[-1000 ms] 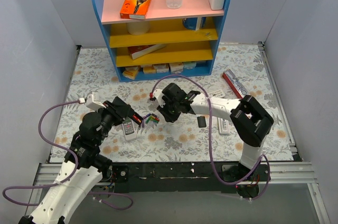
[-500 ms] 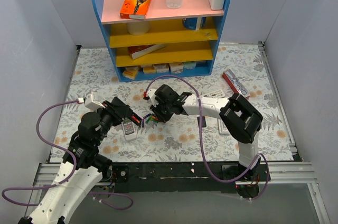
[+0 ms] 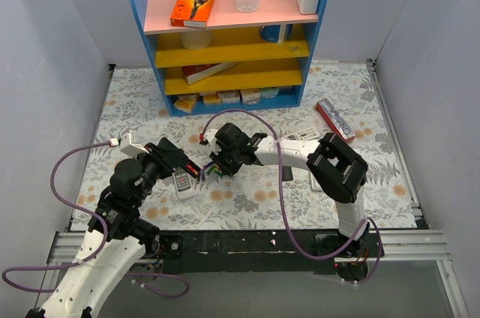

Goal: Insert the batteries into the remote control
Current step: Pick up the battery from the center of the board.

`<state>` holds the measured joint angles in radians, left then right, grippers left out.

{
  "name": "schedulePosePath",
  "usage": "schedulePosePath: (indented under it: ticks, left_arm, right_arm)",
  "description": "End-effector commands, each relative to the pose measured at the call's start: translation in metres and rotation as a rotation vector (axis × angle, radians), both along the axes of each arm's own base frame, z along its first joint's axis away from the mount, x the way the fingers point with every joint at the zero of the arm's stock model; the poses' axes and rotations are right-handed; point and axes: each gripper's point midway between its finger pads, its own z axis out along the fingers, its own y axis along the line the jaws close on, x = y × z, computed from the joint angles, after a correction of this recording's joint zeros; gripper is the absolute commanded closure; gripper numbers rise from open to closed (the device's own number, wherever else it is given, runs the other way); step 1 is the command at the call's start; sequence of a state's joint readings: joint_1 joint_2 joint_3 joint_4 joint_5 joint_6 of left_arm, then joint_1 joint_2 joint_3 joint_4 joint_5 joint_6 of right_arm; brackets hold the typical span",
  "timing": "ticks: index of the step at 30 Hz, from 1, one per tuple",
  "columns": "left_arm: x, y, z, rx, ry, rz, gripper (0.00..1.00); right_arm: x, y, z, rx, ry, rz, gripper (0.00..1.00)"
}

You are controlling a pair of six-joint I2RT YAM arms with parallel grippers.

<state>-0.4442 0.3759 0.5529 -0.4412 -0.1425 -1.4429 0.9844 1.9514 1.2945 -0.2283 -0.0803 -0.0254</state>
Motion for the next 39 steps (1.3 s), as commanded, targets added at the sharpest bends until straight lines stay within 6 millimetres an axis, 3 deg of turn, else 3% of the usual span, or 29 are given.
schedulePosePath:
  ticks: [1,13,16,18,19,20,22,24,26,29,32,36,39]
  left_arm:
    - [0.0,0.002,0.016,-0.003,-0.039,0.006,1.0]
    - [0.0,0.002,0.016,-0.003,-0.041,0.008,1.0]
    - [0.001,0.002,0.017,-0.002,-0.044,0.005,1.0]
    - [0.001,0.0,0.016,0.003,-0.044,-0.003,1.0]
    - [0.002,-0.001,0.015,0.001,-0.046,-0.008,1.0]
    - [0.002,-0.003,0.015,-0.002,-0.05,-0.018,1.0]
    - [0.003,-0.005,0.017,-0.009,-0.065,-0.029,1.0]
    - [0.003,-0.011,0.016,-0.024,-0.074,-0.057,1.0]
    - [0.004,-0.017,0.01,-0.031,-0.075,-0.085,1.0]
    - [0.001,-0.036,0.009,-0.062,-0.099,-0.183,1.0]
    - [-0.001,-0.054,0.006,-0.09,-0.115,-0.281,1.0]
    - [-0.002,-0.072,0.014,-0.142,-0.172,-0.375,1.0]
    - [0.001,-0.082,0.009,-0.172,-0.164,-0.421,1.0]
  right_arm:
    - [0.008,0.014,0.006,0.025,-0.037,0.003,0.71]
    - [0.005,0.006,-0.011,-0.064,-0.068,0.031,0.73]
    - [-0.002,-0.002,-0.003,-0.077,-0.076,0.054,0.88]
    - [-0.005,-0.018,-0.005,-0.115,-0.086,0.044,0.96]
    - [-0.007,-0.022,0.005,-0.103,-0.098,0.045,0.98]
    - [-0.014,-0.033,-0.001,-0.126,-0.084,0.048,0.99]
    - [-0.018,-0.046,0.01,-0.13,-0.1,0.036,0.99]
    - [-0.027,-0.066,0.003,-0.164,-0.086,0.018,0.99]
    - [-0.029,-0.079,0.01,-0.163,-0.084,-0.019,0.99]
    - [-0.034,-0.099,0.007,-0.175,-0.061,-0.084,0.99]
    - [-0.036,-0.106,0.02,-0.137,-0.067,-0.134,0.99]
    - [-0.034,-0.099,0.069,-0.008,-0.108,-0.176,0.99]
    - [-0.031,-0.094,0.105,0.065,-0.138,-0.195,0.99]
